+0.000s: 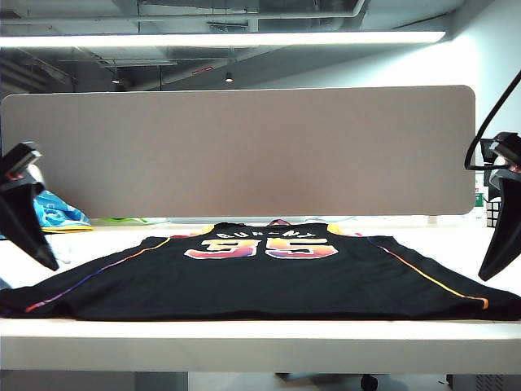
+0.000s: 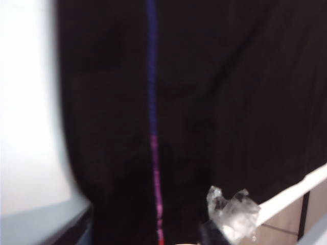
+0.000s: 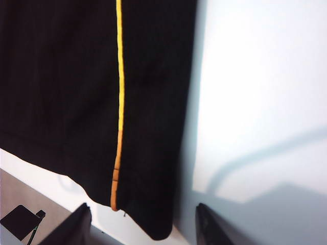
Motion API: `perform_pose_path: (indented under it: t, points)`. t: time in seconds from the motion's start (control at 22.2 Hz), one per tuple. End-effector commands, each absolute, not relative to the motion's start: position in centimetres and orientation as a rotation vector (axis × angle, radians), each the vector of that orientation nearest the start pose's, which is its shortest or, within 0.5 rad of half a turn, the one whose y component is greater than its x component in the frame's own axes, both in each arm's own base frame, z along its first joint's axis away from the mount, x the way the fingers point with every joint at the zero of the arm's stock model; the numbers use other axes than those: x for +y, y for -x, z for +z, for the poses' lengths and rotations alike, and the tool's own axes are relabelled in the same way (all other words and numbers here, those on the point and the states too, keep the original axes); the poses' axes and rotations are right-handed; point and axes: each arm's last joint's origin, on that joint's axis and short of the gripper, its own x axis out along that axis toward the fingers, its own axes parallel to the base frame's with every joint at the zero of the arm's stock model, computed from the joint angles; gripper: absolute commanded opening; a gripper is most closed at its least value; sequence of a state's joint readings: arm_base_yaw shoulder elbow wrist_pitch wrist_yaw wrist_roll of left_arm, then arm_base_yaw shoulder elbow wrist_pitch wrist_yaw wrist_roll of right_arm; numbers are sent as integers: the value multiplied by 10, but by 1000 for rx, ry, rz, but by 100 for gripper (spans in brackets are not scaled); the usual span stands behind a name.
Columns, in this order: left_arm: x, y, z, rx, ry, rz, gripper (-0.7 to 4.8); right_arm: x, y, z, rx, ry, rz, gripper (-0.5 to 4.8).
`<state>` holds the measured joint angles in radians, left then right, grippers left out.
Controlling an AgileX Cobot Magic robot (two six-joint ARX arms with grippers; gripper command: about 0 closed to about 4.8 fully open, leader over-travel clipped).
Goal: Fold the bottom side of the basketball jersey horizontally towards the center, about one-third of the way, and then fold the bottom of the basketball jersey up towards the top, creating a neat rectangle.
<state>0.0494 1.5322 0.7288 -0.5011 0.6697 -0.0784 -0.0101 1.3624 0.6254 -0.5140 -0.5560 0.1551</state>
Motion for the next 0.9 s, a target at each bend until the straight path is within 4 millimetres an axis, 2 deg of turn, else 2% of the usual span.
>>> perform_pose_path:
  t: [0.05, 0.27, 0.59, 0.77, 0.81, 0.86, 0.9]
  points:
    - [-13, -240, 132, 1378, 492, -439, 252, 13, -215, 150, 1268, -498, 356, 284]
    - [-28, -240, 125, 1428, 435, -462, 252, 15, -217, 151, 1256, -512, 370, 283]
    - [-30, -240, 125, 1422, 400, -465, 251, 21, -222, 152, 1213, -557, 402, 282]
    - [-30, -240, 125, 1422, 400, -465, 251, 32, -229, 136, 1267, -568, 418, 273]
    - [-30, -240, 125, 1422, 400, -466, 242, 32, -230, 132, 1288, -572, 413, 248]
    - [-31, -240, 125, 1422, 403, -470, 230, 32, -230, 130, 1296, -568, 413, 159]
    - [-31, -240, 125, 1421, 409, -476, 192, 32, -230, 130, 1292, -560, 415, 91]
